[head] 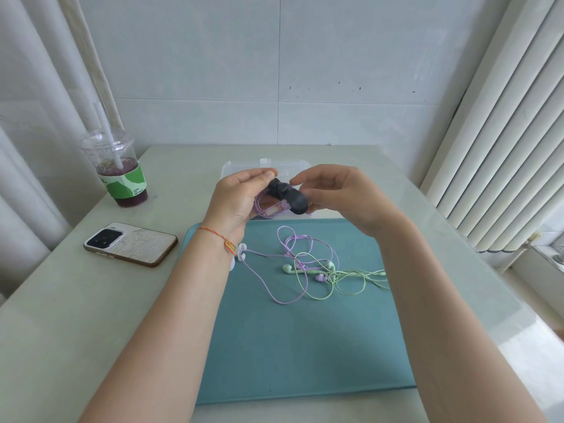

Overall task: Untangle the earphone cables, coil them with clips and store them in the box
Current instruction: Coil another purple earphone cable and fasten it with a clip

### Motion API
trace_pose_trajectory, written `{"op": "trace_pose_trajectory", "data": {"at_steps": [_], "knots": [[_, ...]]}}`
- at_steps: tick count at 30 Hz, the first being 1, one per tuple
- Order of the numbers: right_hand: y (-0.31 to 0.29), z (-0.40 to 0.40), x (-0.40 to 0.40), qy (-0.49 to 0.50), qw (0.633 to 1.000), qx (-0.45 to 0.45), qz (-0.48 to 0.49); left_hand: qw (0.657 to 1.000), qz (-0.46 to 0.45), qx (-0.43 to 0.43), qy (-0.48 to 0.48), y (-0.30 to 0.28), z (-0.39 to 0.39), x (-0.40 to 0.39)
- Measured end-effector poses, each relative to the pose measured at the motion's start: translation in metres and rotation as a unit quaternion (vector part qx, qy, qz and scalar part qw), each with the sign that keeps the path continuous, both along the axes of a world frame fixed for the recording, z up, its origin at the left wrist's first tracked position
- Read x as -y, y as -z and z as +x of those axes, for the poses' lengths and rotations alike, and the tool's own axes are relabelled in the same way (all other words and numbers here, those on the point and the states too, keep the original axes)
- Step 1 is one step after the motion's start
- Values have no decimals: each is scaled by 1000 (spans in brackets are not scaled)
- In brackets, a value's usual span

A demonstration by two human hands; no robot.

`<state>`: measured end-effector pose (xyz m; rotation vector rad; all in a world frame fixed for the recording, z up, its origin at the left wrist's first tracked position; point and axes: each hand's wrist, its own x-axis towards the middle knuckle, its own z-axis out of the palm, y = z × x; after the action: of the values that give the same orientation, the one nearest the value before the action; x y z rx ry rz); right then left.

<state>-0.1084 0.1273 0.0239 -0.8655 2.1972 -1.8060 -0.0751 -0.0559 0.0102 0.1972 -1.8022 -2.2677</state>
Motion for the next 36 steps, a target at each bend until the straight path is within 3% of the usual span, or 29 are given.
{"op": "trace_pose_trajectory", "data": {"at_steps": [4, 12, 18, 26, 30, 36], "knots": [[-1, 0, -6, -55, 997, 51, -8, 999, 15, 10, 37, -3, 1, 0], [1, 0, -15, -117, 984, 130, 44, 997, -44, 19, 68, -4, 8, -9], [1, 0, -11, -86, 987, 127, 37, 999, -37, 12, 33, 0, 3, -8], [1, 0, 1, 49, 988, 125, -71, 995, 19, -10, -102, 5, -6, -10], [3, 0, 6, 118, 980, 129, -92, 994, 41, -15, -96, 7, -3, -13], [-2, 0, 7, 117, 982, 143, -33, 996, 60, -3, -73, 3, -3, -11]]}}
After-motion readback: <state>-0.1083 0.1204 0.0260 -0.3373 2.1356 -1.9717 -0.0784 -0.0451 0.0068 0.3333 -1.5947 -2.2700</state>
